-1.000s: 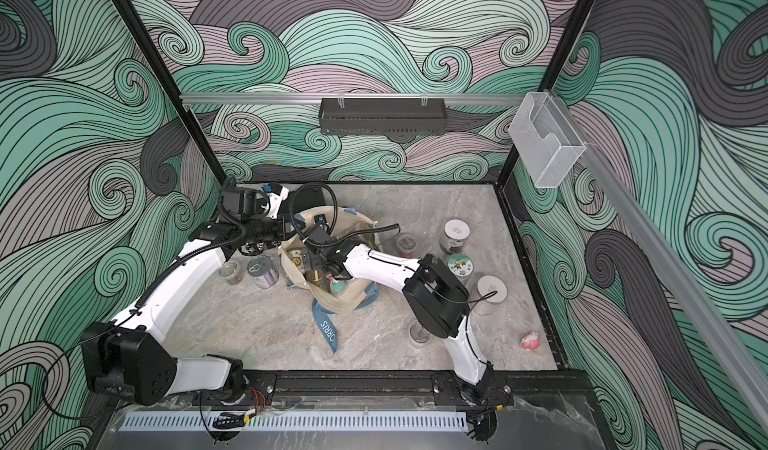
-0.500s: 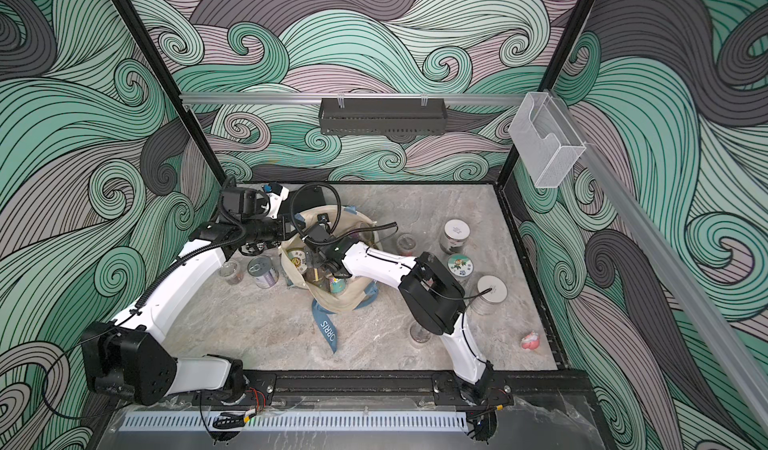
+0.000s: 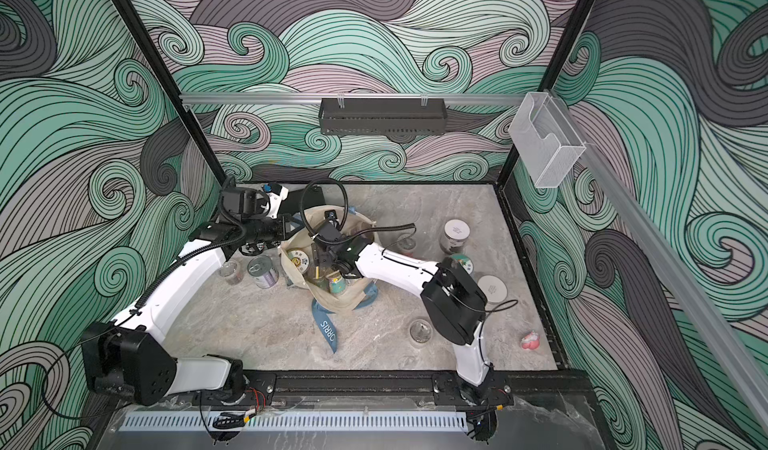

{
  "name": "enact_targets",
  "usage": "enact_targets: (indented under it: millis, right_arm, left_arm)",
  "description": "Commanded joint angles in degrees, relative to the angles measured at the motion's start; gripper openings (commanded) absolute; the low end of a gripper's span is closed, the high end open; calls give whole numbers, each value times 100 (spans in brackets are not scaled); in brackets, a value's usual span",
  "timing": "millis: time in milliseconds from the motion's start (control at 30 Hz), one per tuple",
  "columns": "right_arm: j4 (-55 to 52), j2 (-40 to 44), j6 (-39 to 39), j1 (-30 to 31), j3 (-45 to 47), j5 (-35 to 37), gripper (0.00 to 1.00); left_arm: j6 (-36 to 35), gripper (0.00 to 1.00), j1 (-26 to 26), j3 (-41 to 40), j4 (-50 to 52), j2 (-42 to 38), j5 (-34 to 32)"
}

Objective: Take out the seed jars from the canvas bag
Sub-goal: Pick up the seed jar from the canvas bag.

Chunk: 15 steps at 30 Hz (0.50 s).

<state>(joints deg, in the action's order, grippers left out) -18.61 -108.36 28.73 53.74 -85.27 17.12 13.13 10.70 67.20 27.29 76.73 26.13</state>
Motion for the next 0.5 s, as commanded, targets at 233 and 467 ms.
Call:
enact_targets:
  millis: [233, 467]
  right_arm:
    - [232, 1619, -166, -138, 469, -340, 71]
    - [-13, 2805, -62, -615, 934, -554, 70]
  left_arm:
    - [24, 0, 29, 342, -49, 122, -336]
    - [33, 0, 2, 378, 22, 193, -415]
